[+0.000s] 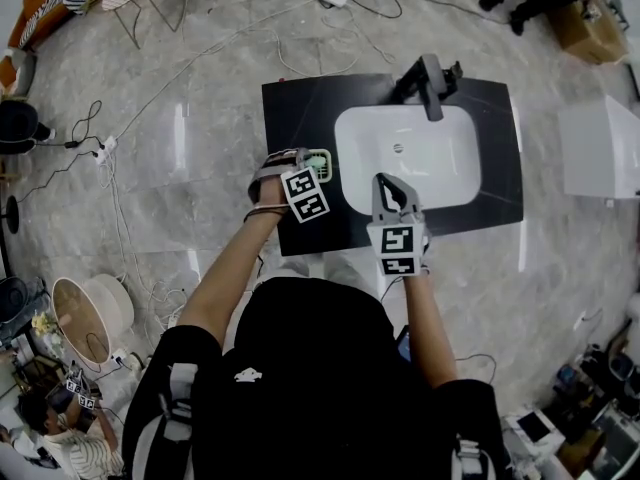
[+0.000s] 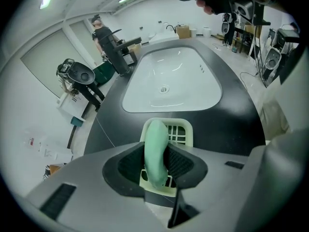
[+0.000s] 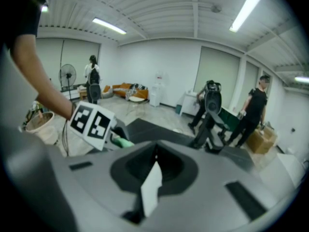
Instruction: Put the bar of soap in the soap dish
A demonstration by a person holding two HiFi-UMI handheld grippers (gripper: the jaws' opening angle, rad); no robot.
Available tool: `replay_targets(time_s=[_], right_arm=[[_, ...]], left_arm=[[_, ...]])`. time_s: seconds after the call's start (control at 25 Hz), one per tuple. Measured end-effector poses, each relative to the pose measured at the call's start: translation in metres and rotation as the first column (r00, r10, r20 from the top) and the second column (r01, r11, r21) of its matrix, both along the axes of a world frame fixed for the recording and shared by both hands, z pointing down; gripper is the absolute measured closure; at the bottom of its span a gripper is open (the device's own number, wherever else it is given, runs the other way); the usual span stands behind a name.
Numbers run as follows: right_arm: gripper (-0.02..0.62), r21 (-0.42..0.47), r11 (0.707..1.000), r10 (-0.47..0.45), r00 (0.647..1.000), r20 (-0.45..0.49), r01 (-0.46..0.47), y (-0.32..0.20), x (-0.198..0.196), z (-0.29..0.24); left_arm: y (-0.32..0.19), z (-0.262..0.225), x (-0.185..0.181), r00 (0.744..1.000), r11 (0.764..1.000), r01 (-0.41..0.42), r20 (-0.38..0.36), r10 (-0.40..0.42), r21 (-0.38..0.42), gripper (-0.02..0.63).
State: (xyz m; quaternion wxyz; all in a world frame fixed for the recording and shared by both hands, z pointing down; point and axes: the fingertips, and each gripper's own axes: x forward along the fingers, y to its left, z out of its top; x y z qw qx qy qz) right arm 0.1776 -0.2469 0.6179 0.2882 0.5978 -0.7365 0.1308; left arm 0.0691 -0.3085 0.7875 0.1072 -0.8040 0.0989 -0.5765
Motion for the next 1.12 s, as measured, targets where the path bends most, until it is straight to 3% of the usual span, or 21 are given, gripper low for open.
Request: replay_targets(time_s=[0.32,0.56,0.68,1.12], right_arm=[[0.561,-0.023,1.0,-0.012,1.0,0.003,0.012,0.004,-0.005,0.008],[0.561,-0.027,1.0,-0.007,1.0,0.007,0.007,0.005,-0.006,0.009],[0.561,-0.027,1.0,-0.007,1.0,0.006,0.007,0.005,-0.005,0.009],[0.561,-0.013,1.0,-0.016,1.0,0.002,0.016,0.002,-0.007,0.001]], left_arm=[[0.0,-0.001,0.006,0.998,0.999,0.018,-0.053,-0.016,0.031,0.464],[0.005,0.002,0.009,0.998,1.0,0.024,-0.064,-0.023,0.01,0.384],[0.004,0.001,0.008,0.996,0.999,0.036,-0.08,-0.036,0.01,0.376],[0.012,-0.005,0.002,0.991,0.994,0.064,-0.112,-0.073,-0.085,0.324]])
